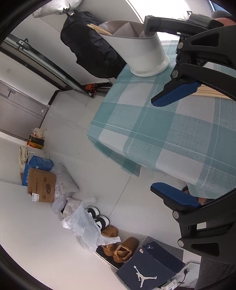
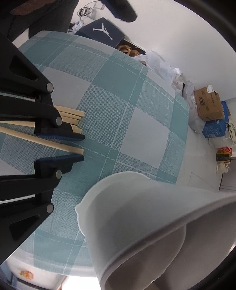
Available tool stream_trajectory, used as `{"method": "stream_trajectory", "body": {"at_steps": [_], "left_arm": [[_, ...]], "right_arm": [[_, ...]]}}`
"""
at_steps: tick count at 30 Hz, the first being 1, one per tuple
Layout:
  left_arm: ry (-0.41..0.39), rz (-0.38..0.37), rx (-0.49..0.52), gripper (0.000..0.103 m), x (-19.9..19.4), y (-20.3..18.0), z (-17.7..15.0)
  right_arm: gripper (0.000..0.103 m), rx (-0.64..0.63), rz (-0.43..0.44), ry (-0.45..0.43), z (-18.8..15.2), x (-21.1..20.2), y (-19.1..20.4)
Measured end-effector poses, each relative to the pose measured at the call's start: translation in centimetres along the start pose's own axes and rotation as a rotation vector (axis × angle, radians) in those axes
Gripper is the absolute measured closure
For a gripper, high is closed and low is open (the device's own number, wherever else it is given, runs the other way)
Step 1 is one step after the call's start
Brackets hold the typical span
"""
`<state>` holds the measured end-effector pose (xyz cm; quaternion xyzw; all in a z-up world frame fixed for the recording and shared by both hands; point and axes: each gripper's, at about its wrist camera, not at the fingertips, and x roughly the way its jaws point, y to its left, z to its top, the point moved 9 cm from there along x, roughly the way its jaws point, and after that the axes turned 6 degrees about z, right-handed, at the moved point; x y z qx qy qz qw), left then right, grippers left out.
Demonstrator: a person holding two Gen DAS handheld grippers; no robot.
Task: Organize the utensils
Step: 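Grasp a single chopstick from the bundle with the right gripper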
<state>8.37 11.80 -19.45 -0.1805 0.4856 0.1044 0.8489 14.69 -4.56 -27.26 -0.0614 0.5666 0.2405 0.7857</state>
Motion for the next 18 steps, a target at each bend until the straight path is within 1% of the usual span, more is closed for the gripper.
{"method": "stream_trajectory", "body": {"at_steps": [4,9,12,13,16,18], "left_arm": [[0.06,-0.007,0.046,0.02,0.8,-0.7,-1.7],[0.134,-0.044,0.191,0.02,1.0,-3.9,-4.7],[0.161,-0.047,0.272,0.02,1.0,-5.4,-6.2],[0.174,-0.041,0.301,0.02,1.1,-5.9,-6.7],[0.185,-0.016,0.338,0.02,1.3,-6.6,-7.6],[0.177,0.026,0.359,0.02,1.6,-6.6,-7.7]], "right_arm": [[0.097,0.031,0.041,-0.057,-0.2,-1.0,-0.7],[0.097,0.058,0.09,-0.174,-0.2,-4.7,-1.8],[0.097,0.089,0.122,-0.254,0.0,-7.4,-2.7],[0.097,0.107,0.143,-0.288,0.0,-8.6,-3.2],[0.097,0.164,0.188,-0.371,-0.1,-11.4,-4.6],[0.097,0.202,0.216,-0.414,-0.1,-12.9,-5.3]]}}
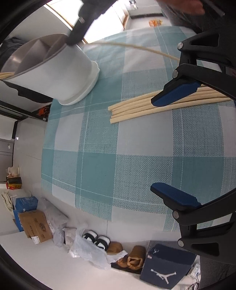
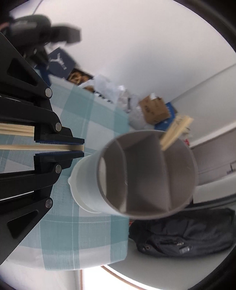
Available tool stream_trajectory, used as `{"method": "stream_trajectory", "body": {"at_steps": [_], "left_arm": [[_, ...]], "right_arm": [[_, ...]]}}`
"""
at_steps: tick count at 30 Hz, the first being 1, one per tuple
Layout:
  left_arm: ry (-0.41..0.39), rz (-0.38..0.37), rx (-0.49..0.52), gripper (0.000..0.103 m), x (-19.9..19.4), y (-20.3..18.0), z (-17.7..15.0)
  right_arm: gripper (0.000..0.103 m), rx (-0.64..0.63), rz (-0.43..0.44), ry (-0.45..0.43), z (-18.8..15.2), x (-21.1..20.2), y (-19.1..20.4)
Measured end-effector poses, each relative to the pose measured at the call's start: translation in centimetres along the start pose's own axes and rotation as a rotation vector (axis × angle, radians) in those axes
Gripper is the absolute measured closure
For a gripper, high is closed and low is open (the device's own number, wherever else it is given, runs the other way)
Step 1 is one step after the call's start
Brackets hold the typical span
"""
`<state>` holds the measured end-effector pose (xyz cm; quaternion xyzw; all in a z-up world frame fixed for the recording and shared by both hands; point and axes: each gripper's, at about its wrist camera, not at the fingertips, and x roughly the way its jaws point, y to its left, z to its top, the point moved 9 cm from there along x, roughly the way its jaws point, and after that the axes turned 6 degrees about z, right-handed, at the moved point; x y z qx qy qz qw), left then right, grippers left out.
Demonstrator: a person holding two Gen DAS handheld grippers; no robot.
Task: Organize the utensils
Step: 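Lift the chopstick with the right gripper while the left gripper grasps one from the bundle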
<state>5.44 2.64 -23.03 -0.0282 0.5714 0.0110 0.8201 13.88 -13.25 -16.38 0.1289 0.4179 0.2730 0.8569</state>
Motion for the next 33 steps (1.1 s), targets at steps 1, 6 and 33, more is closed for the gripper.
{"method": "stream_trajectory", "body": {"at_steps": [1,6,33], "left_arm": [[0.0,0.01,0.003,0.02,0.0,0.0,-0.1],[0.036,0.033,0.015,0.02,0.8,-0.2,-0.6],[0.126,0.16,0.052,0.019,2.2,-0.4,0.0]], "right_arm": [[0.097,0.009,0.007,-0.013,0.3,-0.4,0.0],[0.097,0.014,0.037,-0.071,0.9,-2.6,0.5],[0.098,0.077,0.07,-0.182,1.7,-5.3,-0.1]]}}
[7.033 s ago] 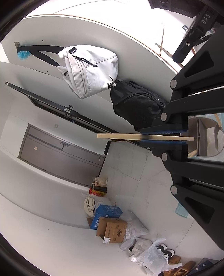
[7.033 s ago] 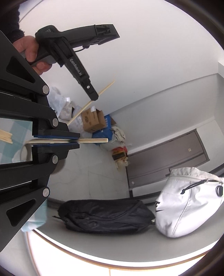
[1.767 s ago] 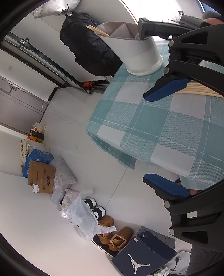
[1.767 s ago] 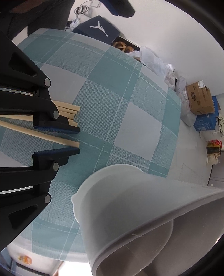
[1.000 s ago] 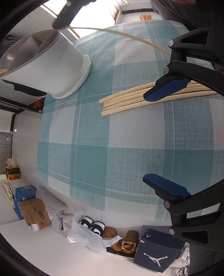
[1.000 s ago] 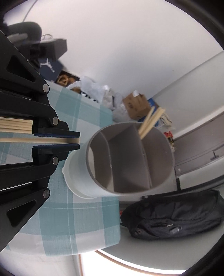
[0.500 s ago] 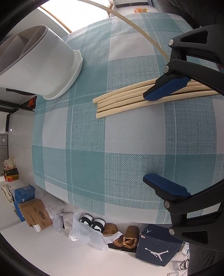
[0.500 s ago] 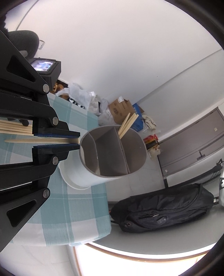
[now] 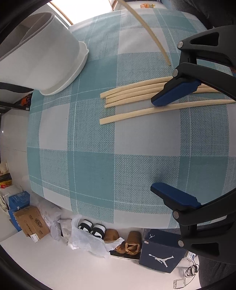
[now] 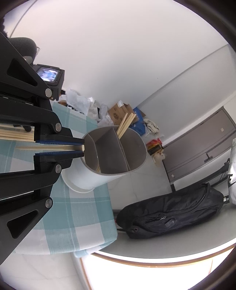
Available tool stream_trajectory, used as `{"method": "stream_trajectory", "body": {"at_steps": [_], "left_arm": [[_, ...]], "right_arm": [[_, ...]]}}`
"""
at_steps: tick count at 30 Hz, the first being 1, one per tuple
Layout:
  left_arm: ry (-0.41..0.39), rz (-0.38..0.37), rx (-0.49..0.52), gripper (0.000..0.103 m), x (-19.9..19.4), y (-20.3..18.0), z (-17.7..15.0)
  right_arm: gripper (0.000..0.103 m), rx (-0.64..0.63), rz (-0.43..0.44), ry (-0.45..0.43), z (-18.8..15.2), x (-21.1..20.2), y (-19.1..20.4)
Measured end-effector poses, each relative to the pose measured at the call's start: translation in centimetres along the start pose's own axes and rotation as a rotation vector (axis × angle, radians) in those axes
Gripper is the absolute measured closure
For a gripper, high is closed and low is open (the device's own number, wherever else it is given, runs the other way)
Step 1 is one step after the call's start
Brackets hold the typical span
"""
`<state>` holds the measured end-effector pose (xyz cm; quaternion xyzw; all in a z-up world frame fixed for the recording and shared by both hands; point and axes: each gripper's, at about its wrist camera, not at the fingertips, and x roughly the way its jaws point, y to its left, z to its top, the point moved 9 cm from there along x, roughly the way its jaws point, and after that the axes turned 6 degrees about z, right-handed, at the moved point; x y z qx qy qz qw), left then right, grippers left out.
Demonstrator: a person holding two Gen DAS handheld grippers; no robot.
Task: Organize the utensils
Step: 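Lift the chopstick with the right gripper while the left gripper grasps one from the bundle, then raise both held chopsticks upright above the white utensil holder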
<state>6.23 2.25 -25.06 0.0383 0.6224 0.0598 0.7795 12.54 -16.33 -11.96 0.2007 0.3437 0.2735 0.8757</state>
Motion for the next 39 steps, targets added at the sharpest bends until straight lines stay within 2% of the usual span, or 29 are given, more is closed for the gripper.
{"method": "stream_trajectory", "body": {"at_steps": [6,8,12,14,15,17,19,25,28,35,39], "left_arm": [[-0.038,0.046,0.046,0.024,0.4,0.2,1.7],[-0.037,0.003,0.05,0.043,0.3,-0.3,2.0],[-0.038,-0.021,0.048,0.053,0.4,-0.6,2.9],[-0.047,-0.046,0.048,0.069,0.4,-0.9,3.3],[-0.055,-0.048,0.051,0.074,0.5,-1.1,3.4],[-0.072,-0.059,0.061,0.091,0.5,-1.4,3.6],[-0.082,-0.063,0.062,0.098,0.4,-1.6,3.6],[-0.13,-0.084,0.022,0.101,-0.5,-1.3,4.2],[-0.213,-0.123,-0.022,0.101,-2.9,-1.0,4.9],[-0.435,-0.174,-0.043,0.101,-9.7,-0.5,4.9],[-0.486,-0.192,-0.041,0.101,-11.2,-0.5,4.6]], "right_arm": [[0.098,-0.014,0.008,-0.007,0.2,0.0,0.2],[0.098,-0.014,0.009,-0.005,0.2,-0.1,0.1],[0.098,-0.003,0.005,-0.002,0.2,-0.1,-0.4],[0.098,0.003,0.002,-0.002,0.1,-0.2,-0.6],[0.098,0.003,0.001,-0.002,0.1,-0.3,-0.7],[0.098,-0.001,-0.004,-0.003,0.1,-0.4,-0.8],[0.098,-0.002,-0.007,-0.003,0.0,-0.5,-0.9],[0.098,0.002,-0.017,-0.007,0.2,-0.5,-1.2],[0.098,-0.017,-0.023,-0.012,0.2,-0.5,-0.9],[0.098,-0.079,-0.015,-0.025,0.0,-0.7,0.6],[0.098,-0.118,-0.019,-0.038,-0.3,-0.9,1.6]]}}
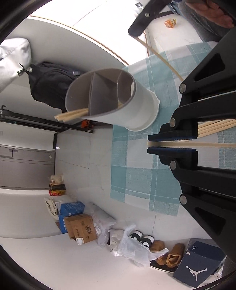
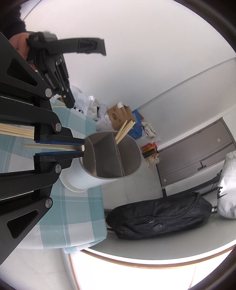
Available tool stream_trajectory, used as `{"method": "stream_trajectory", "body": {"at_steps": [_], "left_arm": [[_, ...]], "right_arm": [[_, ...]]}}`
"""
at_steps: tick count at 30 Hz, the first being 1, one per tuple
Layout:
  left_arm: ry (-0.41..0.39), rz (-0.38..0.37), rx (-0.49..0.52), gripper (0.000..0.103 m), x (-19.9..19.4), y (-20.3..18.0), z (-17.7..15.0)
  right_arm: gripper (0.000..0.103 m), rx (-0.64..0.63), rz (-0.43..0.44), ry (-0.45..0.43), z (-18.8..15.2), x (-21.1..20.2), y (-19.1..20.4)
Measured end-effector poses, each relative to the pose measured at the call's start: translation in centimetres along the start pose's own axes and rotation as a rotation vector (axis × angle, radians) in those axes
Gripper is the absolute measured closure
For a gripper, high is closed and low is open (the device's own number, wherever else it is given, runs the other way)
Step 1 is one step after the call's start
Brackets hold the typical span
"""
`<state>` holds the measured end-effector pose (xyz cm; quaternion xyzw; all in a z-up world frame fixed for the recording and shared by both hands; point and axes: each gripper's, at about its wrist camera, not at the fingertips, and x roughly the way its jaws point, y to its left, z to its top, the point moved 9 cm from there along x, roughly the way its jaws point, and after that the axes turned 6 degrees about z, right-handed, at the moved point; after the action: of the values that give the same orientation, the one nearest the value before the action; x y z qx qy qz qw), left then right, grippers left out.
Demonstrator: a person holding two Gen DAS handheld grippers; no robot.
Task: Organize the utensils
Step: 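Raise both held chopsticks upright above the white utensil holder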
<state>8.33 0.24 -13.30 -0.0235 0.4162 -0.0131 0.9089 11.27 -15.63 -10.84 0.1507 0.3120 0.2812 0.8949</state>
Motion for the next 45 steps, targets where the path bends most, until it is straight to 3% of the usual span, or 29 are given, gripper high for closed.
{"method": "stream_trajectory", "body": {"at_steps": [25,37,45], "left_arm": [[-0.101,-0.079,-0.007,0.101,-4.6,-0.3,2.7],[-0.108,-0.136,0.013,0.101,-6.4,-2.6,5.9],[-0.125,-0.185,0.015,0.101,-8.6,-4.0,10.0]], "right_arm": [[0.098,-0.097,0.002,-0.055,0.3,-1.6,3.4],[0.098,-0.091,0.007,-0.085,4.2,-2.7,3.1],[0.098,-0.116,0.004,-0.116,9.7,-4.2,3.0]]}}
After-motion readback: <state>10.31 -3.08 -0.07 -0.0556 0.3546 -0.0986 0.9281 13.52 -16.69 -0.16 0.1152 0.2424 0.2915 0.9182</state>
